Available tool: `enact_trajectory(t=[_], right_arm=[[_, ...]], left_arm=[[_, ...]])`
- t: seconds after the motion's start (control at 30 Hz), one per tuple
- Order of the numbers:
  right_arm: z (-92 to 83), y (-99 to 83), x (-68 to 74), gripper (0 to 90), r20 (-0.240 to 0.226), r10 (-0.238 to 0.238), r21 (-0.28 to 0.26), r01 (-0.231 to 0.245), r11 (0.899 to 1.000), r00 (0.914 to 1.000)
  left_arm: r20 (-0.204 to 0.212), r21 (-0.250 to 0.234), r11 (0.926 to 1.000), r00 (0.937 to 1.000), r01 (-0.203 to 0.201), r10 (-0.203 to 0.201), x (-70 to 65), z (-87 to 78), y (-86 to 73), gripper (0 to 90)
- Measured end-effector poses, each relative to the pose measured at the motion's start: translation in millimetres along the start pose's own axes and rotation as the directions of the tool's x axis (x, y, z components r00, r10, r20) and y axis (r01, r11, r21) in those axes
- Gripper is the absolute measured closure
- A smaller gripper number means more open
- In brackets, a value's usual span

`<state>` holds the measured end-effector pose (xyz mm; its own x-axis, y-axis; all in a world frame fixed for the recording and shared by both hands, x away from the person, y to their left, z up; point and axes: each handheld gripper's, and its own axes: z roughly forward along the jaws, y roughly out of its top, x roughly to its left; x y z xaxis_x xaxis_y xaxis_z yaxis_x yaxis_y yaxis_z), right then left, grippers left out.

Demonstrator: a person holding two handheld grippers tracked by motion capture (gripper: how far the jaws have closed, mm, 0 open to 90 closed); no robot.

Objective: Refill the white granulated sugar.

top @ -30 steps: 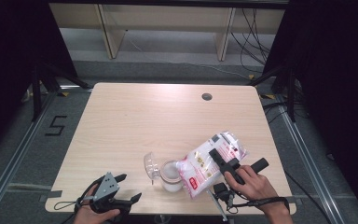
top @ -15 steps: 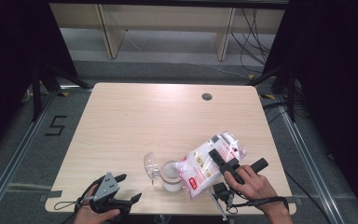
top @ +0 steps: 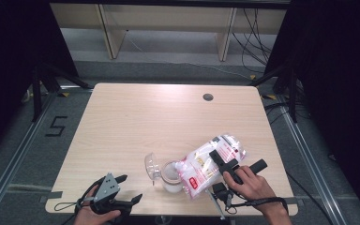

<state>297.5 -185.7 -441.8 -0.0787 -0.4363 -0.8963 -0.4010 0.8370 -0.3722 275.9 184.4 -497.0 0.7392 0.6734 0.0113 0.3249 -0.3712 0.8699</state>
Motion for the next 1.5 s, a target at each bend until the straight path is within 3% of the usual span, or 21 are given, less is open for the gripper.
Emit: enact_trajectory(t=[0.33,0.67,0.73,0.87,0.9,0.93,1.0,1.03,1.07,1.13,1.17,1.2,1.23,1.27,1.3,1.33,1.37,1.4,1.43,1.47,1.5], right_arm=[[2.3,-0.1,3.0,71.0,-0.008,0.014,0.005,-0.014,1.0,0.9999],[3.7,-6.3,2.9,72.1,-0.022,0.063,-0.049,-0.064,0.997,0.9978],[3.8,-10.2,7.4,72.2,-0.021,0.14,-0.073,-0.141,0.987,0.99],[6.7,-17.1,10.1,72.2,-0.046,0.17,-0.098,-0.174,0.98,0.9843],[6.2,-18.1,12.8,72.3,-0.067,0.215,-0.082,-0.22,0.972,0.9743],[7.0,-19.2,10.8,72.3,-0.056,0.189,-0.103,-0.194,0.976,0.9803],[6.7,-21.1,10.5,72.4,-0.056,0.211,-0.116,-0.216,0.97,0.976],[5.7,-21.8,13.0,72.4,-0.073,0.264,-0.107,-0.271,0.957,0.9617],[5.5,-23.4,11.0,72.5,-0.063,0.269,-0.127,-0.275,0.953,0.9612],[4.3,-26.2,11.6,72.5,-0.079,0.338,-0.138,-0.346,0.928,0.9378],[4.4,-27.5,10.5,72.6,-0.082,0.348,-0.153,-0.357,0.922,0.934],[4.3,-27.9,12.3,72.6,-0.093,0.387,-0.155,-0.397,0.905,0.9175],[4.4,-28.6,12.4,72.6,-0.103,0.397,-0.16,-0.409,0.898,0.912],[5.6,-29.1,11.1,72.6,-0.097,0.393,-0.185,-0.405,0.895,0.9143],[4.8,-28.5,15.0,72.7,-0.121,0.449,-0.169,-0.464,0.87,0.8854],[6.0,-29.5,13.2,72.7,-0.13,0.432,-0.183,-0.45,0.874,0.8923],[5.9,-28.6,16.0,72.7,-0.133,0.479,-0.18,-0.497,0.849,0.8676],[7.6,-28.5,16.1,72.8,-0.147,0.485,-0.2,-0.506,0.839,0.8622],[7.6,-28.6,18.5,72.8,-0.157,0.519,-0.194,-0.542,0.818,0.8402],[8.0,-30.1,14.4,72.9,-0.147,0.479,-0.211,-0.5,0.84,0.8655],[7.2,-28.5,19.2,72.9,-0.181,0.546,-0.195,-0.574,0.795,0.8181]], left_arm=[[0.0,0.007,1.0,1.0,-0.003,0.003,0.3,-0.5,0.2,15.5],[0.001,0.009,1.0,1.0,-0.002,0.002,0.3,-0.6,0.2,15.5],[0.001,-0.001,1.0,1.0,0.001,-0.001,0.1,0.0,-0.1,15.5],[0.0,0.008,1.0,1.0,-0.001,0.001,0.1,-0.5,0.2,15.5],[0.0,0.008,1.0,1.0,-0.001,0.001,0.2,-0.5,0.3,15.5],[0.001,0.008,1.0,1.0,-0.002,0.002,0.4,-0.4,0.2,15.5],[0.001,0.011,0.9999,1.0,-0.005,0.005,0.6,-0.8,0.3,15.5],[0.001,0.015,0.9998,0.9999,-0.014,0.014,1.3,-1.4,0.5,15.5],[-0.004,0.009,0.9996,0.9997,0.025,-0.025,-1.5,-1.4,0.1,15.5],[0.0,0.002,0.9994,0.9994,0.035,-0.035,-1.2,-0.9,-0.4,15.5],[0.0,-0.007,0.9997,0.9997,0.024,-0.024,-0.6,-0.4,-0.2,15.5],[0.0,-0.008,0.9999,0.9999,0.011,-0.011,0.3,-0.4,0.0,15.5],[-0.001,-0.003,1.0,1.0,0.005,-0.005,0.6,-0.9,0.2,15.5],[-0.003,0.009,0.9999,1.0,-0.006,0.007,1.3,-1.9,0.7,15.5],[-0.002,0.006,1.0,1.0,-0.004,0.004,1.1,-1.7,0.7,15.5],[-0.003,0.008,1.0,1.0,-0.004,0.004,1.1,-1.7,0.6,15.5],[0.0,-0.008,0.9999,0.9999,0.012,-0.012,0.2,-0.4,0.2,15.5],[-0.001,-0.005,0.9999,0.9999,0.011,-0.011,0.2,-0.6,0.1,15.5],[-0.007,0.005,1.0,1.0,0.007,-0.007,0.2,-1.3,0.5,15.5],[-0.001,0.001,1.0,1.0,0.006,-0.006,0.6,-1.1,0.4,15.5],[-0.002,0.007,1.0,1.0,-0.005,0.005,1.2,-1.9,0.7,15.5]])
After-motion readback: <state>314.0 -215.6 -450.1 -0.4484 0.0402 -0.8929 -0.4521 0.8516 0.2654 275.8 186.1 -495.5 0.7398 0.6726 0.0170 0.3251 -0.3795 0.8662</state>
